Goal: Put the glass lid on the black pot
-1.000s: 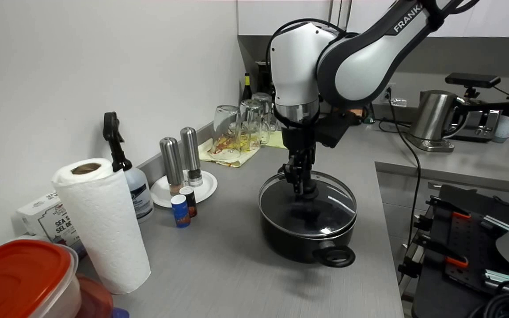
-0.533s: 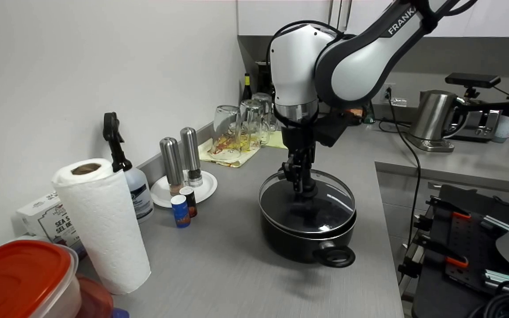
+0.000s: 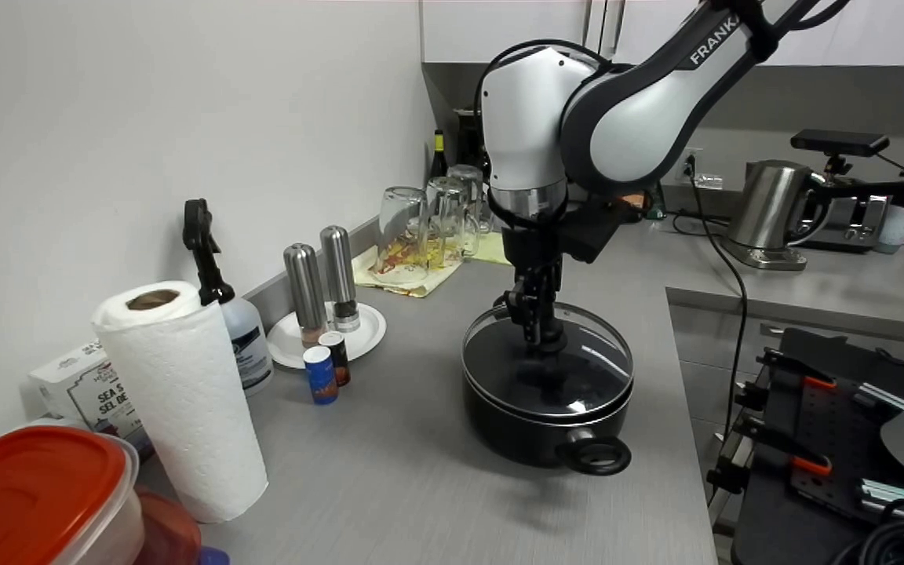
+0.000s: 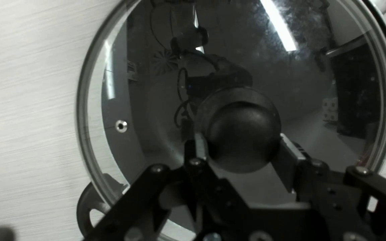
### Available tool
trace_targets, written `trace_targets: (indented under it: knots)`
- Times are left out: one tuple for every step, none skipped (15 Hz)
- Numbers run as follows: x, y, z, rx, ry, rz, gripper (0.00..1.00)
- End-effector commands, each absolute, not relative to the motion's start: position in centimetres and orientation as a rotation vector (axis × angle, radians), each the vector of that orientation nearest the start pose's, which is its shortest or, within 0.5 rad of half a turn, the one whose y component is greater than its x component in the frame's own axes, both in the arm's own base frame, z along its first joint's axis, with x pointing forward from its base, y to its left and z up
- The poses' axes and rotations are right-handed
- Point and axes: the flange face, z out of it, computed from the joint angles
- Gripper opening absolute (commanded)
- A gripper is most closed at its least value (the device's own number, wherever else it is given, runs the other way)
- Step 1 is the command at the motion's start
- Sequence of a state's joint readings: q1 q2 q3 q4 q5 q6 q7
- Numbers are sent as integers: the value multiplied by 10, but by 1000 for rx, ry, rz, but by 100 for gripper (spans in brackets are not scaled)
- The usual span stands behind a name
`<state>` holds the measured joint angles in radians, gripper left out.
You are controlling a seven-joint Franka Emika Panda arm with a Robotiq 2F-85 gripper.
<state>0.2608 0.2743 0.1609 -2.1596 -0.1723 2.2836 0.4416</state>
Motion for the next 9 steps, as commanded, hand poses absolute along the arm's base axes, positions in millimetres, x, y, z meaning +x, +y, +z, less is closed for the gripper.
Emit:
trace_targets:
  knots:
    - [496,225,265,-3265,-228,149,25]
    - [493,226,265,-3262,-238,151,25]
    - [492,227,265,-3260,-248,153,25]
    - [490,229,264,-3258,-258,154,25]
    - [490,230,264,-3256,-265,157,25]
    - [489,232,263,-3254,-272,160,25]
    - [489,233,263,-3253,-280,162,25]
    - [488,234,262,-3252,-289,164,25]
    - [488,235,262,-3250,-298,166,25]
